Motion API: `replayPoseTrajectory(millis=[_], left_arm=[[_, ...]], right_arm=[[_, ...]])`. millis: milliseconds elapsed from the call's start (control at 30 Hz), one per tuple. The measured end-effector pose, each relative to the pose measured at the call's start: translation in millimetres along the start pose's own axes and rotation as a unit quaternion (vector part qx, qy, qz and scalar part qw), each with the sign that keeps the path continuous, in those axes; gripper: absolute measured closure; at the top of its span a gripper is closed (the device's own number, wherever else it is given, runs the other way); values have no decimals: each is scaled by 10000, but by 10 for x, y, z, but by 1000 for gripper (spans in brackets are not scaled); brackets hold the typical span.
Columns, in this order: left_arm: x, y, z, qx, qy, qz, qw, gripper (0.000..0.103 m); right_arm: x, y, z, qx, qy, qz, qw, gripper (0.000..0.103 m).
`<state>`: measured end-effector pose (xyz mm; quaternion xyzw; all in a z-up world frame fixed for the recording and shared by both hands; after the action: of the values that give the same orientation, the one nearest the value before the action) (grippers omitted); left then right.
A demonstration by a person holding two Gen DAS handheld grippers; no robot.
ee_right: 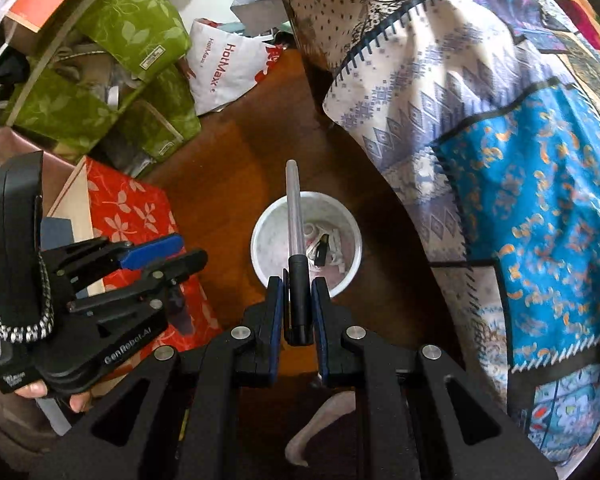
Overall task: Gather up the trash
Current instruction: 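Carry the purple bottle in the left tool while the right tool carries the marker to the bucket, then open the left tool over the bucket while the right tool opens to drop the marker, then move both tools back up over the items on the bed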
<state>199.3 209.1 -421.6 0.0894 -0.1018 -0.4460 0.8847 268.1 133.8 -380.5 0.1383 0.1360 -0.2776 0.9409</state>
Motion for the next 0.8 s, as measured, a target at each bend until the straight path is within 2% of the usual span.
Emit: replayPoseTrajectory(millis=[167,300,433,467,633,800], left_arm=[[-5,168,-77,33,-9,89,10000,78],[16,274,-139,-73,-77,156,9998,78],[-4,343,-118,-42,-17,174,9998,74],[-1,346,-106,-24,7,150,9999,73],[16,331,42,113,33,69,9999,73],[49,301,275,319,57,27,9995,73]], right_arm=[[-7,155,-97,-49,-24,94,9999,89],[-21,189,-156,-162,182,133,9996,88],[38,181,-221,-298,280,-75,9991,65],[53,180,-218,-283,253,-108,9992,64],[95,138,-138,-211,149,-126,9996,64],[131,127,77,42,-47,-56,10000,64]])
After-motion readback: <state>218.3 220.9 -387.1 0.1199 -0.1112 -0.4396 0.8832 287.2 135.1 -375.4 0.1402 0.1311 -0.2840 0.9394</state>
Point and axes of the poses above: each gripper's, at about its wrist camera, not at the fingertips, and z roughly against the way its jaws point, x to its right, y to its top, the point moved 8 cm from there along -z, roughly the way its jaws point, and after that the axes turned 6 degrees about y, right-handed, at the moved point
